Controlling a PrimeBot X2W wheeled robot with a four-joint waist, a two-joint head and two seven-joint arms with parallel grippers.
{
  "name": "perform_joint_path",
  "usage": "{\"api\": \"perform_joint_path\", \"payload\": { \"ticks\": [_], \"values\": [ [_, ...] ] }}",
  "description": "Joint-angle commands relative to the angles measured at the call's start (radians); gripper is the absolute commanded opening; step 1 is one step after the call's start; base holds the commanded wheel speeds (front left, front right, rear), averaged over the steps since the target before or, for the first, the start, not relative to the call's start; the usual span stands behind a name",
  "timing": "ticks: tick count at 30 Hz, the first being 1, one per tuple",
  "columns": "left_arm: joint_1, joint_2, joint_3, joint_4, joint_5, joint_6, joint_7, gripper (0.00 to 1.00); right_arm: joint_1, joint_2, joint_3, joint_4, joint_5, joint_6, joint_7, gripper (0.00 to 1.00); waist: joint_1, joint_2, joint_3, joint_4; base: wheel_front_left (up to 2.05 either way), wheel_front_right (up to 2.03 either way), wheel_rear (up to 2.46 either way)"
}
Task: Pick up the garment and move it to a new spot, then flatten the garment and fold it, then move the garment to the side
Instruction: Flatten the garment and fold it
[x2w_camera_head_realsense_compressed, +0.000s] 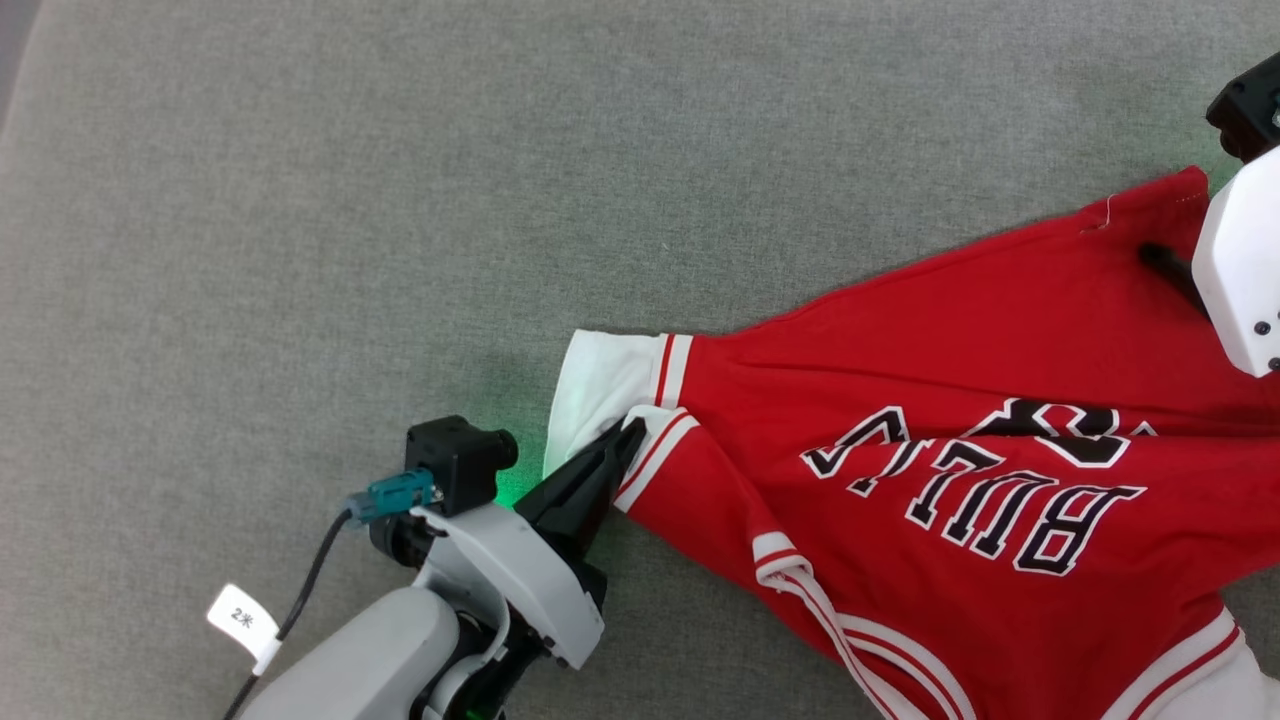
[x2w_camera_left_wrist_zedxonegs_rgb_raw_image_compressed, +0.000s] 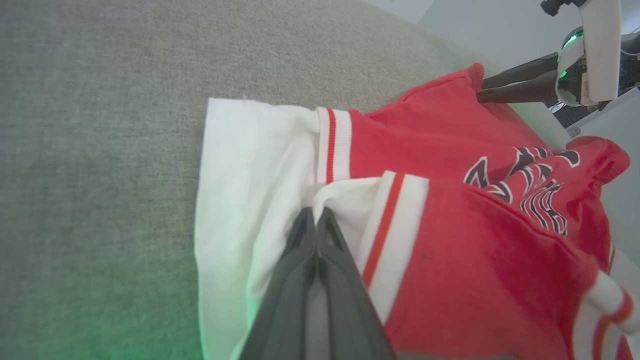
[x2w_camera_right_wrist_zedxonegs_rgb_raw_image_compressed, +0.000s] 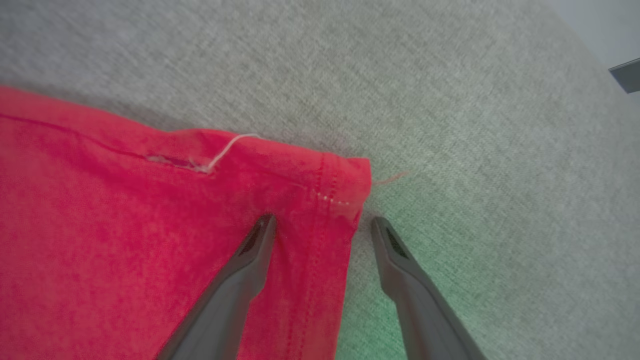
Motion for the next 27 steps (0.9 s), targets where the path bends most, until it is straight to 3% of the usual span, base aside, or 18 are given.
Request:
{"api": "perform_joint_path", "payload": {
  "ticks": [1,2,11,19,27],
  "values": [
    [-0.002,0.002,0.0,0.013,-0.005,0.0,0.002,0.0,0.056,0.003,0.063,0.058,0.014,-0.002,0.013,0.17,-0.0001,0.0,0.002,-0.001,0.0,0.0,0.0],
    [-0.003,0.001,-0.001,0.013,-0.006,0.0,0.003,0.0,0.05,-0.002,0.072,0.064,0.025,-0.002,0.011,0.0,-0.0001,0.0,0.003,-0.001,0.0,0.0,0.0],
    [-0.013,-0.009,0.007,0.019,-0.011,-0.01,-0.013,0.0,0.005,0.017,0.074,0.113,0.054,-0.003,-0.1,0.0,-0.0001,0.0,-0.017,-0.013,0.0,0.0,0.0],
    [-0.051,0.014,0.053,0.038,-0.022,-0.027,-0.044,0.0,-0.053,0.089,-0.063,0.228,0.062,-0.002,-0.31,0.0,-0.0001,0.0,-0.074,-0.04,0.0,0.0,0.0],
    [-0.251,0.037,0.108,0.107,-0.009,-0.056,-0.004,0.0,-0.165,0.198,-0.253,0.403,0.027,-0.002,-0.522,0.0,-0.0001,0.0,-0.097,-0.076,0.0,0.0,0.0]
  ]
}}
